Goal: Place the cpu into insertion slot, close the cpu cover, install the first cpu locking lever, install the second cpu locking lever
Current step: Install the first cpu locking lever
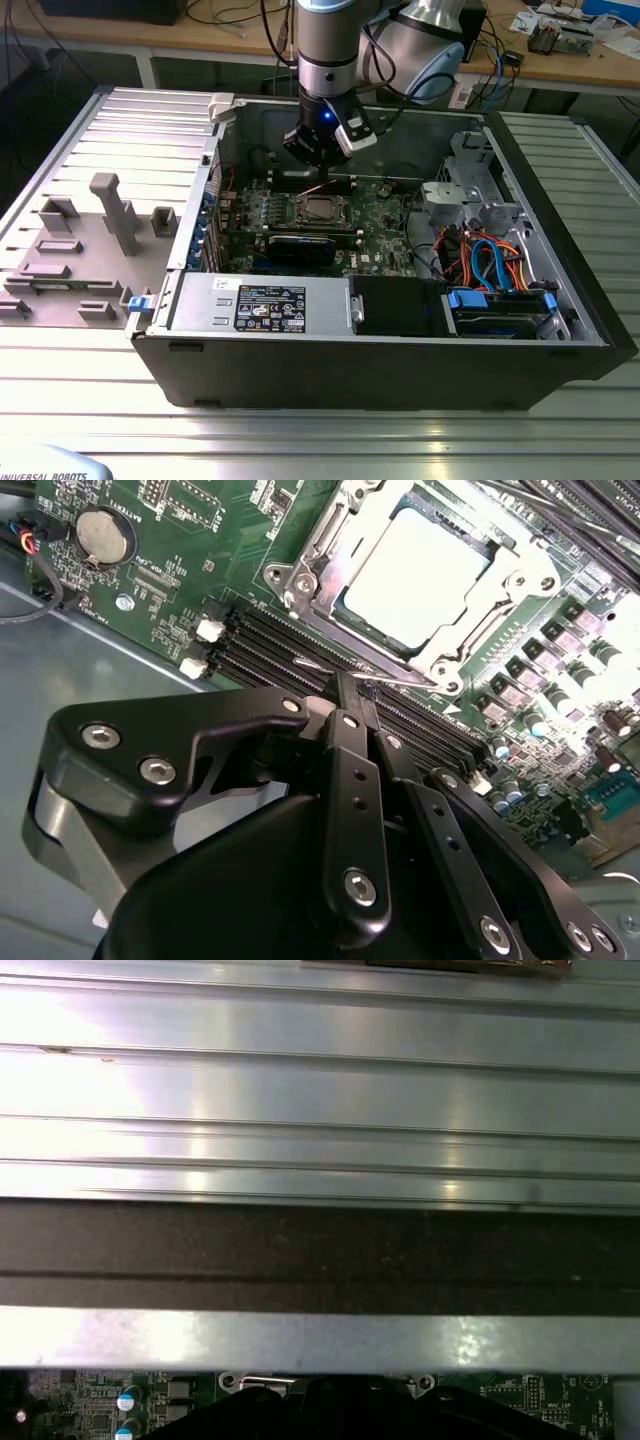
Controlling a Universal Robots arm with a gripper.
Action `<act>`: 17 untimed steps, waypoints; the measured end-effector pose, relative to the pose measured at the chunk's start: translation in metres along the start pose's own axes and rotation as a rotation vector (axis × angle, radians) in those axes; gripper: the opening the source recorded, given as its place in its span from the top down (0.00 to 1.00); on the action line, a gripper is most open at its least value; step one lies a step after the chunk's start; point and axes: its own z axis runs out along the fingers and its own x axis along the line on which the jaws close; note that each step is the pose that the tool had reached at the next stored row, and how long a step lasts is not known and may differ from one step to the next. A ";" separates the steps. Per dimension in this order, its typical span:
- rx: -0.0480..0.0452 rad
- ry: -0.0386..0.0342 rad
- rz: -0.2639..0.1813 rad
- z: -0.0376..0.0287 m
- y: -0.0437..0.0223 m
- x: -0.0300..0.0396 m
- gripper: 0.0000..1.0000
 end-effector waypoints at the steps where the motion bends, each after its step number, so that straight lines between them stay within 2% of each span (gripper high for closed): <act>1: -0.0001 0.0000 -0.001 0.0002 0.0000 -0.0006 0.89; 8: -0.0003 0.0001 -0.003 0.0013 -0.0004 -0.0027 0.89; 17: -0.0002 0.0002 -0.003 0.0071 -0.0016 -0.0076 0.89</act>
